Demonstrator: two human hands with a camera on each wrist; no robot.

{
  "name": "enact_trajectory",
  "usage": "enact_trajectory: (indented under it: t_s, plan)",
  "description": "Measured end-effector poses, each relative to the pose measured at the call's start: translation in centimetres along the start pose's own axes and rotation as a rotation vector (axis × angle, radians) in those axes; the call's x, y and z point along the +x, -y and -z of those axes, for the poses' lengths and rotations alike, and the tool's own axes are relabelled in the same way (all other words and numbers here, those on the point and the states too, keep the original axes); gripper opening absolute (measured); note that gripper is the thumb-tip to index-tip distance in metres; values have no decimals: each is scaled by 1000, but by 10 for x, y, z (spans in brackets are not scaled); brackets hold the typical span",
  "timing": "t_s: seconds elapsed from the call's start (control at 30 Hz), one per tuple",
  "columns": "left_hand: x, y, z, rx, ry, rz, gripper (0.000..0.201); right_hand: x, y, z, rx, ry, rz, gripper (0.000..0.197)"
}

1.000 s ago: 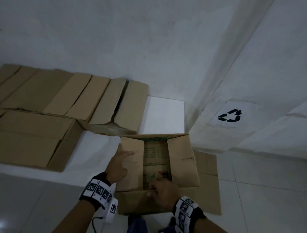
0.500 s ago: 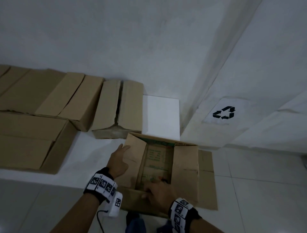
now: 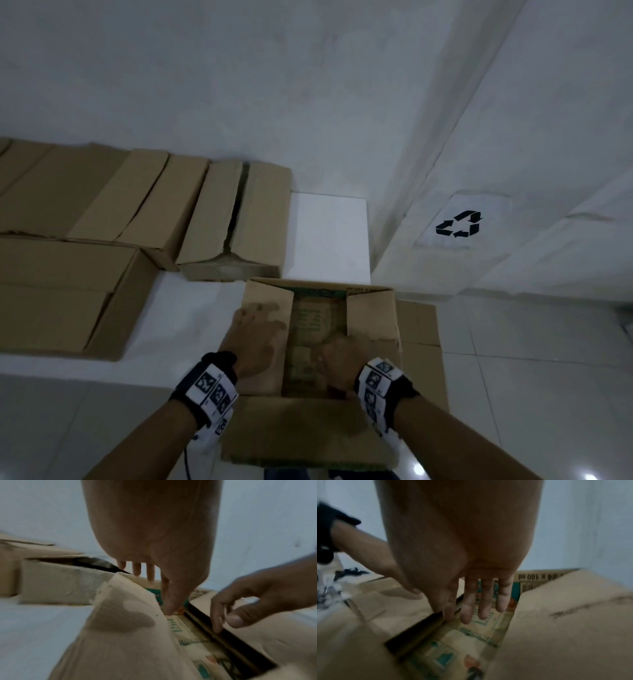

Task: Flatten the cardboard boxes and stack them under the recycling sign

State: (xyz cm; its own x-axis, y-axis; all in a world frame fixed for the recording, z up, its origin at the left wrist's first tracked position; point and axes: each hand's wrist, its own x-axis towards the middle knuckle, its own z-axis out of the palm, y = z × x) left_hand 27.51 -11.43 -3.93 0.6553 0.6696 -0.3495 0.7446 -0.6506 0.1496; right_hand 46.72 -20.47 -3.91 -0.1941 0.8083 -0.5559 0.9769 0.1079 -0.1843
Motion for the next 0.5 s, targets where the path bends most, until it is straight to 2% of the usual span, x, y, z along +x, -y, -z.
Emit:
enact_trajectory:
  t_s: [0.07,0.13,0.2,0.33,0.5]
  plan:
    - [5,-9,0,196,185,-170,36,5,-13,-1,-215,72,-53,30]
    - [12,-15,-5,341,366,-211,42,8,-19,-6,-409,144,-41,39]
    - [17,-22,-7,400,448,-229,52,8,-22,-11,-516,165,-13,47]
    - [23,-33,-8,441,480,-224,61,6,-20,-18,-587,129,13,48]
    - [23,-33,-3,434,389,-273,56,6,-22,-25,-490,180,-59,56]
